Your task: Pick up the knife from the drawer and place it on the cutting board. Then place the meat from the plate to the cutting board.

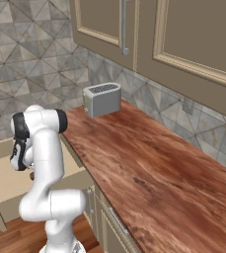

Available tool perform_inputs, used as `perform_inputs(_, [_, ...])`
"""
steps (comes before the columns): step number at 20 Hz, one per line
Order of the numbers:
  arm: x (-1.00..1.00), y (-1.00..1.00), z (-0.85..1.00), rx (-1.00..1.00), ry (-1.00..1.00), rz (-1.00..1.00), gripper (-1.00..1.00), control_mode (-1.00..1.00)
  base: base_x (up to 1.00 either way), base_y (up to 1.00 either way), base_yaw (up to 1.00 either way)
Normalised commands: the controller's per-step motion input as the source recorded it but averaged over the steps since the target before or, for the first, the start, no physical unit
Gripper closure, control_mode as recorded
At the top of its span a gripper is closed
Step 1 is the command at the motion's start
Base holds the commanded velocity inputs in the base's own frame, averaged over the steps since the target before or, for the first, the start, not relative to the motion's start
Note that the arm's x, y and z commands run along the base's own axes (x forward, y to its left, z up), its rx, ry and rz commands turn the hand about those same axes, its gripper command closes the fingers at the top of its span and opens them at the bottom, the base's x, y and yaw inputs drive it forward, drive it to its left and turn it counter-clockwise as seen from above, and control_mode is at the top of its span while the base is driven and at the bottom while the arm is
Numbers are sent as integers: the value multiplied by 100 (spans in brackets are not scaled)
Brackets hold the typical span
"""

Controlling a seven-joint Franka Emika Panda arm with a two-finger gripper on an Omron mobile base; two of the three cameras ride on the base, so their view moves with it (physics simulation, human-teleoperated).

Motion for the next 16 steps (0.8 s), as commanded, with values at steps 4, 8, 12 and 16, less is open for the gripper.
perform_inputs(4, [29,3,-16,-1,0,0,-100,-100,0,0,0])
perform_inputs(8, [28,10,-22,0,0,0,-100,-100,0,0,0])
perform_inputs(12, [22,5,-27,-1,0,0,-100,-100,0,0,0])
perform_inputs(16, [14,1,-30,-3,2,0,-100,-100,0,0,0])
